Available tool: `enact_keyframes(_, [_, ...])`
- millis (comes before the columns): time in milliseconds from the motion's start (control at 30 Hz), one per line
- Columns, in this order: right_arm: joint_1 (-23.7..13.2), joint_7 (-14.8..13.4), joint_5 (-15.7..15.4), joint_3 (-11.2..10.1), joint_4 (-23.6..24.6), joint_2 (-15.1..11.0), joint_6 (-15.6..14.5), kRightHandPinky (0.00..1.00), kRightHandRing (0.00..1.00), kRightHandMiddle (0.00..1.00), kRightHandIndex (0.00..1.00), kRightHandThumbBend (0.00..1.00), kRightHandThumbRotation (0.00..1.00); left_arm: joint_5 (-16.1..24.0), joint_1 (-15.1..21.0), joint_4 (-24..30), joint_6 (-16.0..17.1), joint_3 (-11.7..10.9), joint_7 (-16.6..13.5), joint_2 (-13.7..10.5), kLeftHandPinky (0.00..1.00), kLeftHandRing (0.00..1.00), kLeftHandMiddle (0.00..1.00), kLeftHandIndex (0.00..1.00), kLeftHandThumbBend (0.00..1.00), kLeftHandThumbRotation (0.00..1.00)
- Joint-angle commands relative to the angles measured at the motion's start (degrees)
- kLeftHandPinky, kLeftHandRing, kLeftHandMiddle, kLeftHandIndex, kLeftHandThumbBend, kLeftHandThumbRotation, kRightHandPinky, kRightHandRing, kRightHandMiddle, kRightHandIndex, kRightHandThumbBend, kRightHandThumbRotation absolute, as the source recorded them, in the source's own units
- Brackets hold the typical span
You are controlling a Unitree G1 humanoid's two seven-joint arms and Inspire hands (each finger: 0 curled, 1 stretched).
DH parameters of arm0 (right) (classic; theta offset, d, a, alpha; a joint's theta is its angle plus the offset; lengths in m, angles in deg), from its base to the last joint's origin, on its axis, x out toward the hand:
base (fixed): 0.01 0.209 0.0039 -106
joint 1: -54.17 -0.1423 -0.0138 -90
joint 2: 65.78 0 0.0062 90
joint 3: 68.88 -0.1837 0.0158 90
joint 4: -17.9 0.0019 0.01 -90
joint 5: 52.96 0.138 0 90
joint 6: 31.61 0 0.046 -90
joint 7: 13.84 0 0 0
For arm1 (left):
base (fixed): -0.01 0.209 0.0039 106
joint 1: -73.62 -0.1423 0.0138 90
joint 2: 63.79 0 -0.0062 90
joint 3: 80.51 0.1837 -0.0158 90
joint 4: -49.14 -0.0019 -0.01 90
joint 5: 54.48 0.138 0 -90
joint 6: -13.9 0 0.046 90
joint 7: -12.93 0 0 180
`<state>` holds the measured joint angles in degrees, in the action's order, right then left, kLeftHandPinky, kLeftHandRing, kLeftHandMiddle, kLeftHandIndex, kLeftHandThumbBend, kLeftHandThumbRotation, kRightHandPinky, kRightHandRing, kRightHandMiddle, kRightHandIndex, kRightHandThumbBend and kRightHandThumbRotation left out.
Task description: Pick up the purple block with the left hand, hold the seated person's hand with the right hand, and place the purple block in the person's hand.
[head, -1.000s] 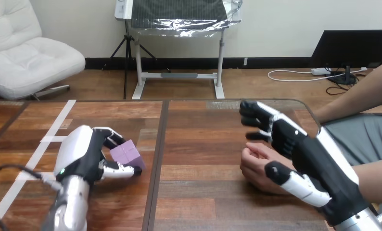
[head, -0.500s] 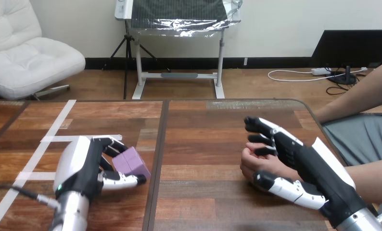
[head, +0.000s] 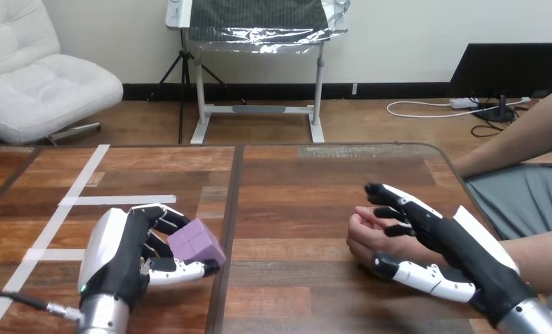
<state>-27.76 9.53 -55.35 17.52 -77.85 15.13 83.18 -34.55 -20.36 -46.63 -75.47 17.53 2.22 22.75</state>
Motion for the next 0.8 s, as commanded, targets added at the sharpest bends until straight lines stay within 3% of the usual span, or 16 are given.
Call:
enact_keyframes(0, [-14.0, -5.0, -1.7, -5.4, -5.2, -4.5, 3.8, 0.77, 0.87, 0.92, 0.92, 0.9, 0.7, -3.6, 2.3, 25.1, 5.8, -7.5, -0.3, 0.5, 0.32, 0.37, 0.41, 0.44, 0.62, 0.0])
enact_keyframes(500, [-15.5, -5.9, -2.4, -5.9, -6.7, -6.9, 3.6, 0.75, 0.86, 0.91, 0.93, 0.93, 0.69, -6.1, -1.2, 30.4, 7.6, -7.8, -0.4, 1.8, 0.3, 0.36, 0.4, 0.43, 0.61, 0.0])
enact_keyframes(767, [-16.2, -6.6, -2.4, -6.2, -7.6, -8.0, 4.5, 0.79, 0.89, 0.93, 0.93, 0.95, 0.7, -6.9, -2.7, 32.3, 7.5, -7.6, -0.1, 2.5, 0.3, 0.35, 0.4, 0.42, 0.6, 0.0])
